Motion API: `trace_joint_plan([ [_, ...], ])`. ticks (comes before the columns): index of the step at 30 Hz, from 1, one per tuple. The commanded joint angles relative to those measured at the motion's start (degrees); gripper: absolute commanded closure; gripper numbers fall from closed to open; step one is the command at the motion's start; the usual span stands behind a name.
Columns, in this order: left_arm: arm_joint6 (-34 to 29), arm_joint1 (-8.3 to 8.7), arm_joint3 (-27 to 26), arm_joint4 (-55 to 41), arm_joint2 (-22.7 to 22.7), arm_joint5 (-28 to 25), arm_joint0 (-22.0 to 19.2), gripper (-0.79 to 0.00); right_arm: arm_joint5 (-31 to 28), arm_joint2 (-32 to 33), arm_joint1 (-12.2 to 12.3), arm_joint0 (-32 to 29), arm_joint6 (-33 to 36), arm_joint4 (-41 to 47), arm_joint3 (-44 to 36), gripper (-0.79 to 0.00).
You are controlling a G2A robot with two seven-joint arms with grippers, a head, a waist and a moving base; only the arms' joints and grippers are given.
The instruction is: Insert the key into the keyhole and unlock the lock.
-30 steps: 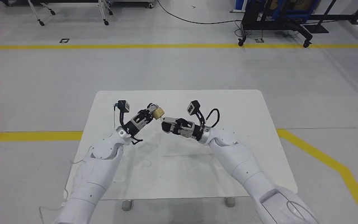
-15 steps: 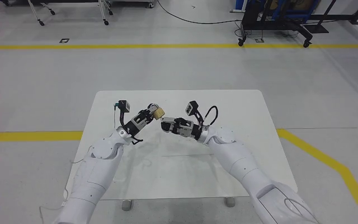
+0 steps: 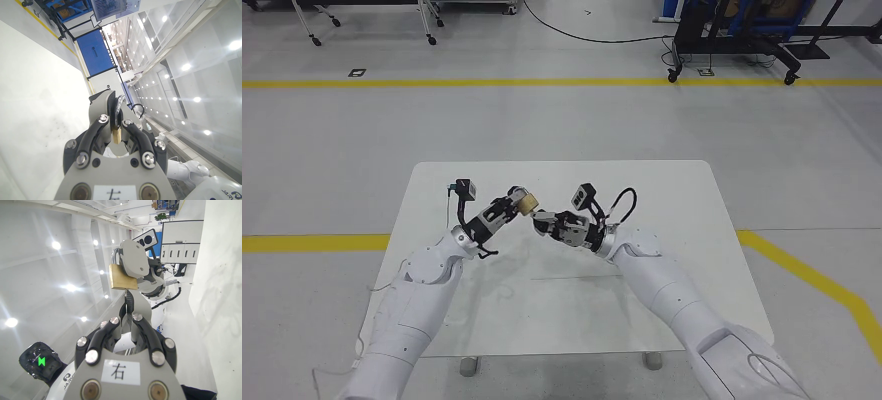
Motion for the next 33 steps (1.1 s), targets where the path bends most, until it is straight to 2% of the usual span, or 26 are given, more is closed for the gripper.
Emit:
trace_joint_plan([
  [1,-0.18,0.01,-0.12,-0.07,-0.05,-0.50,0.10,0.000,1.07,0.55,-0.19,-0.06,1.77,2.48,0.55,0.000],
  [5,-0.29,0.05,-0.20,-0.35,-0.30,-1.03,0.11,0.000,3.16,1.81,-0.49,0.00,4.57,6.83,1.87,0.000],
  [9,0.20,0.06,-0.22,0.17,-0.39,-1.46,0.09,0.000,3.65,2.09,-0.68,0.59,5.83,7.37,3.26,0.000],
  [16,0.45,0.04,-0.20,0.23,-0.34,-1.17,0.09,0.000,1.51,1.90,-0.89,1.65,5.33,5.06,4.82,0.000],
  [17,0.40,0.04,-0.16,0.05,-0.34,-1.00,0.06,0.000,0.87,1.82,-0.86,1.84,5.04,4.24,5.03,-0.022],
  [18,0.37,0.04,-0.09,-0.06,-0.37,-0.80,0.01,0.000,0.15,1.76,-0.83,1.99,4.64,3.46,5.18,-0.252],
  [19,0.21,0.04,-0.03,-0.20,-0.34,-0.54,-0.04,0.000,-0.27,1.73,-0.82,2.01,4.64,3.02,5.16,-0.372],
  [21,-0.07,0.03,0.15,-0.49,-0.33,0.06,-0.18,0.000,-1.74,1.82,-0.63,2.20,4.37,1.65,5.26,-0.696],
  [22,-0.09,0.04,0.28,-0.41,-0.36,0.23,-0.28,0.000,-2.70,1.87,-0.44,2.39,3.95,0.48,5.44,-0.785],
  [27,-0.22,0.08,1.41,0.93,-0.04,3.14,-1.07,0.000,-9.16,3.23,1.55,3.53,-0.57,-7.35,6.37,-0.785],
  [33,2.48,0.03,2.83,10.02,2.25,6.00,-2.21,0.000,-9.16,3.23,1.55,3.53,-0.57,-7.35,6.37,-0.785],
])
